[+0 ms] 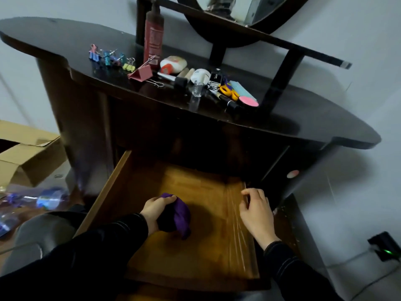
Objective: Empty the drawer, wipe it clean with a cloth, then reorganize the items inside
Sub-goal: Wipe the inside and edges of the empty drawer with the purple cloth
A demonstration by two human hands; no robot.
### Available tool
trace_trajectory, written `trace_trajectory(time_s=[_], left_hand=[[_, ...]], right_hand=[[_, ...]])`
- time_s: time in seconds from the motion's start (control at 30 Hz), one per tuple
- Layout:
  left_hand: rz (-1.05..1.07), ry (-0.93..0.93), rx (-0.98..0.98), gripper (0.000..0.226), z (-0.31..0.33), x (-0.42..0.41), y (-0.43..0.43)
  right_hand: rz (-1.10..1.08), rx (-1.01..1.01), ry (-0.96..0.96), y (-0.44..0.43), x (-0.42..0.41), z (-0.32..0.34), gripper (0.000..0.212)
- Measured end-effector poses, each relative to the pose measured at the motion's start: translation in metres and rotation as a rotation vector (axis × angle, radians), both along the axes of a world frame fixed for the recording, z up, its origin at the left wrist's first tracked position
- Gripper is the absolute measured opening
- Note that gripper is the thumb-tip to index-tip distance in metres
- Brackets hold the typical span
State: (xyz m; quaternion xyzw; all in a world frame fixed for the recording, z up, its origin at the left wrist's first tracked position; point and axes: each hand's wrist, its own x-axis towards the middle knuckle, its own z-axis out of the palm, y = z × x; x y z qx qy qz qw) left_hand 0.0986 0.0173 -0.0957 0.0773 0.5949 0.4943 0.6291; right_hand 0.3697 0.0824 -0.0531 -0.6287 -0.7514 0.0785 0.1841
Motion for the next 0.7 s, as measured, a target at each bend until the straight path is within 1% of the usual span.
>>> trace_trajectory(time_s=[0.07,0.13,0.27,0.37,0.43,0.47,0.53,0.57,0.6,0.67,0.7], left_hand=[[0.023,0.048,0.028,0.042,-0.005,0.01,0.013],[0.059,0.133,0.083,0.039,-0.012,0.021,0.031],[0.125,0.294,0.247,0.019,-0.017,0.047,0.071],[0.115,0.447,0.352,0.021,-0.018,0.072,0.094],[-0.038,0.591,0.414,0.023,-0.029,0.088,0.099],[-0.174,0.725,0.456,0.021,-0.037,0.095,0.099],[-0.494,1.145,0.585,0.025,-0.056,0.103,0.098],[-0.618,1.33,0.648,0.033,-0.06,0.105,0.098],[-0.687,1.443,0.673,0.043,-0.063,0.106,0.1],[-0.742,1.526,0.604,0.059,-0.063,0.106,0.107],[-0.764,1.566,0.571,0.062,-0.063,0.105,0.111]], right_hand=[[-0.044,-0.063,0.064,0.009,-0.001,-0.012,0.039],[-0.072,-0.107,0.094,0.017,-0.006,-0.023,0.041],[-0.094,-0.023,0.094,0.022,-0.011,-0.036,0.036],[-0.081,0.01,0.069,0.021,-0.011,-0.037,0.035],[-0.067,0.027,0.047,0.02,-0.013,-0.036,0.035],[-0.065,0.026,0.047,0.019,-0.014,-0.035,0.035],[-0.064,0.017,0.043,0.019,-0.015,-0.034,0.035],[-0.065,0.014,0.039,0.019,-0.015,-0.033,0.035],[-0.066,0.012,0.04,0.02,-0.015,-0.032,0.035],[-0.061,0.01,0.048,0.02,-0.015,-0.033,0.034],[-0.058,0.012,0.051,0.02,-0.014,-0.033,0.033]])
